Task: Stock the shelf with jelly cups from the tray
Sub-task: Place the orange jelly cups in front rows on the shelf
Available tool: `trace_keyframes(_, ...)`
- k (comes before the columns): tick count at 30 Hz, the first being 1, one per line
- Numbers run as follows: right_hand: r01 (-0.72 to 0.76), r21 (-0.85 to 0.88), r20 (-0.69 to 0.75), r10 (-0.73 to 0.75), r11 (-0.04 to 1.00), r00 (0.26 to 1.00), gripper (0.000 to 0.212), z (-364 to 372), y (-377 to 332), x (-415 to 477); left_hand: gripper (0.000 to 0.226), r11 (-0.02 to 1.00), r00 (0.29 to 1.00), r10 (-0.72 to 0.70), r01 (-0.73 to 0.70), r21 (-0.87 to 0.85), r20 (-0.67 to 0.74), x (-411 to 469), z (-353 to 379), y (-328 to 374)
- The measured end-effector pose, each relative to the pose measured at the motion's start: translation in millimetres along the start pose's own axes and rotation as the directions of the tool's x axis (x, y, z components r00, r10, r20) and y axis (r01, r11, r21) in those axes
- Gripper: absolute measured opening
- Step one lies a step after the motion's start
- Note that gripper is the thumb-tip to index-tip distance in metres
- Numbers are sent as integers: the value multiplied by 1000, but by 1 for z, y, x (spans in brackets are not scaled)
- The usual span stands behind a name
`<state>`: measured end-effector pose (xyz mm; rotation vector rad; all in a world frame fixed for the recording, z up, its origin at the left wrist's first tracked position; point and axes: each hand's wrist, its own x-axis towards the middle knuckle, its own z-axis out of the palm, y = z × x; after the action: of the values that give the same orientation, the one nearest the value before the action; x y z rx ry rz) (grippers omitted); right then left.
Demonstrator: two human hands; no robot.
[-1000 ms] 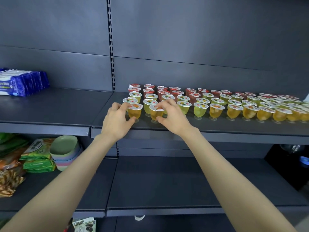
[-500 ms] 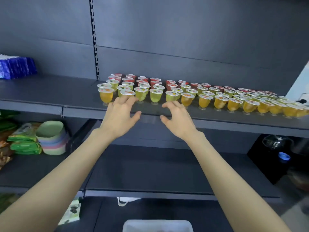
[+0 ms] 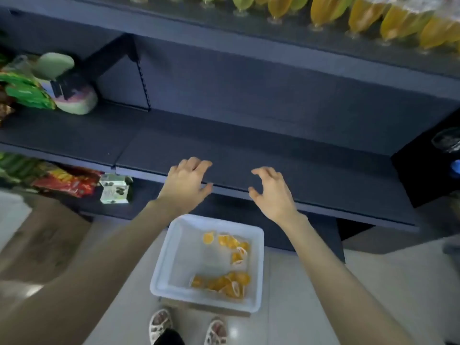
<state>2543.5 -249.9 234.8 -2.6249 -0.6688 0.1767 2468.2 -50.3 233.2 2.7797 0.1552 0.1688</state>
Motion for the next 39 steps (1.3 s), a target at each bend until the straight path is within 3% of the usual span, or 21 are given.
trace_keyframes(3,-105,9,146,103,994,984,45,60,40,-10,51,995,971,-104,100,28,213,-12,63,-10)
trace_keyframes(8,-222,36,322,199,974,926,46,164,100,-26,53,982,857,-191,175,76,478,-35,170,-37)
trace_keyframes(16,-448,59,518,357,892,778,43,324,168,-61,51,908,664,-317,419,15,677,-88,336,-91)
trace_keyframes(21,-519,6,535,436,855,723,51,394,197,-84,55,821,583,-396,571,-12,710,-116,406,-115)
trace_keyframes(28,-568,65,480,473,820,738,69,446,223,-99,72,672,445,-495,740,4,746,-136,465,-135)
trace_keyframes(33,-654,118,498,525,747,690,74,462,232,-89,64,589,415,-533,808,-29,737,-132,487,-142)
trace_keyframes(39,-756,207,492,602,621,629,72,472,237,-87,58,420,358,-579,901,-108,733,-133,495,-148)
